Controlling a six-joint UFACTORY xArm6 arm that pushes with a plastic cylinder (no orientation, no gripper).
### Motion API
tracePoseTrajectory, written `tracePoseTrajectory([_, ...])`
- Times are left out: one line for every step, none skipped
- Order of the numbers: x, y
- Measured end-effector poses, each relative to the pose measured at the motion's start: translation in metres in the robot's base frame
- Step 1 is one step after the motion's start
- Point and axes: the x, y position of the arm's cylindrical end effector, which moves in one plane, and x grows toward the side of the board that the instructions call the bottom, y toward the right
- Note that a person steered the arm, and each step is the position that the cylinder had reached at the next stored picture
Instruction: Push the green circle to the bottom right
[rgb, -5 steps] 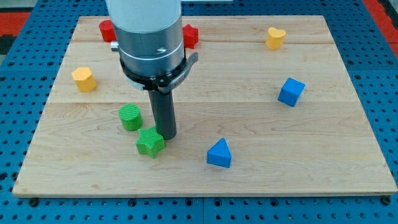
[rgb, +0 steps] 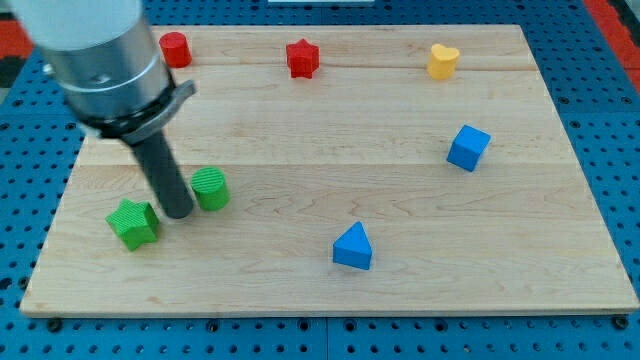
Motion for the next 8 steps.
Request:
tracePoseTrajectory([-0.013, 0.038])
tracePoseTrajectory([-0.015, 0.024])
tracePoseTrajectory([-0.030, 0.010])
tracePoseTrajectory([-0.050, 0.028])
tracePoseTrajectory([-0.074, 0.096])
tracePoseTrajectory([-0.067, 0.149])
tracePoseTrajectory([-0.051, 0.191])
tracePoseTrajectory([-0.060, 0.156])
